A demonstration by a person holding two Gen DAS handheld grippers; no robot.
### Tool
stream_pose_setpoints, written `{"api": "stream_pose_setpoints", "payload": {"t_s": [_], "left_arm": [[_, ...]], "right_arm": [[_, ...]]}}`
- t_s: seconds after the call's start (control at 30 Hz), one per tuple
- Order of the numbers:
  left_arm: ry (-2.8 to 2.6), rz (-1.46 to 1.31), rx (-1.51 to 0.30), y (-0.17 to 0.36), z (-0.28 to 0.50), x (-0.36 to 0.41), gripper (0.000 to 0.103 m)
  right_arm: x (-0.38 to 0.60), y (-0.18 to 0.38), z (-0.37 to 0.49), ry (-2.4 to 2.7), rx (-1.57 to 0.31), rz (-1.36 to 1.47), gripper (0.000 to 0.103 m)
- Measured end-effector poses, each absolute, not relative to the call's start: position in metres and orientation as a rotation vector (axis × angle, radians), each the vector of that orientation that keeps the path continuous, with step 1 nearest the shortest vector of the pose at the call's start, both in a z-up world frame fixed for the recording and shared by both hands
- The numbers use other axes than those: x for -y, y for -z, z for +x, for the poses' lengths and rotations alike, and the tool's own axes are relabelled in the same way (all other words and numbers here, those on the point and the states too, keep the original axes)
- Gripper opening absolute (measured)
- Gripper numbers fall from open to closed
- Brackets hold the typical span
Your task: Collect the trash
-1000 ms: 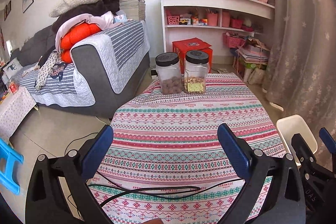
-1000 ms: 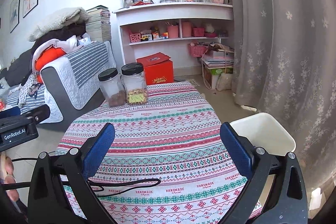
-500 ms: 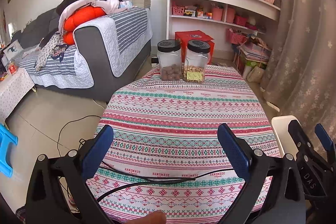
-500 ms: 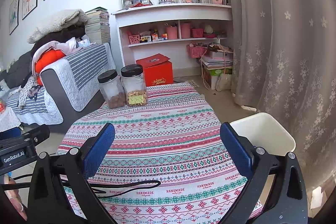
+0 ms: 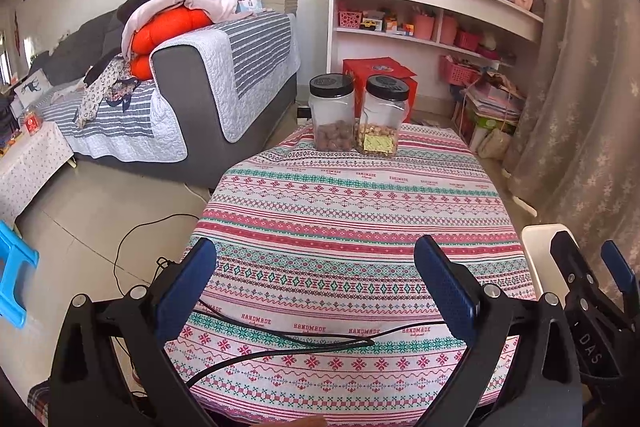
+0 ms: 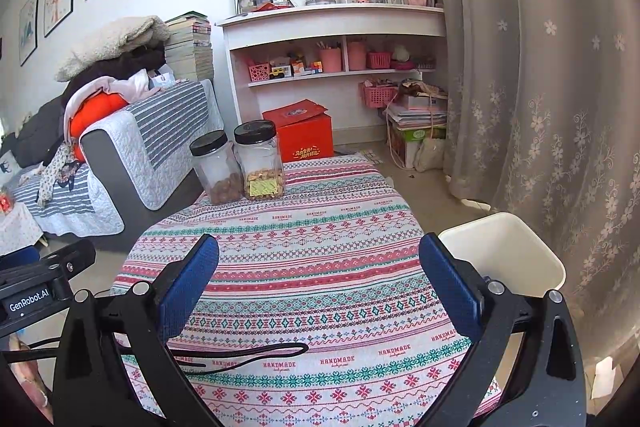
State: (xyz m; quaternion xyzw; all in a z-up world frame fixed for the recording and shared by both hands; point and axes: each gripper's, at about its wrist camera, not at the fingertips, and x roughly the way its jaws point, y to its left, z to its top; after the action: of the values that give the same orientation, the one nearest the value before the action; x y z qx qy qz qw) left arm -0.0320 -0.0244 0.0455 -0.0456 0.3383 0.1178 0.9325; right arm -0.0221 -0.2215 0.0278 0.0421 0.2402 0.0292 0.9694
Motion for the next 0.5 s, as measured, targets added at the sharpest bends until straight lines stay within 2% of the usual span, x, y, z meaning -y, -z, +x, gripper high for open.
{"api": "stream_pose_setpoints", "payload": {"t_s": [0.5], "left_arm": [[-0.244,-0.079,-0.685,-0.0468,-0.0339,0.0289,0.096]], "right_arm": [[0.2213,-0.0233,-0.0248,-0.067,-0.497,0.087,0.096]]}}
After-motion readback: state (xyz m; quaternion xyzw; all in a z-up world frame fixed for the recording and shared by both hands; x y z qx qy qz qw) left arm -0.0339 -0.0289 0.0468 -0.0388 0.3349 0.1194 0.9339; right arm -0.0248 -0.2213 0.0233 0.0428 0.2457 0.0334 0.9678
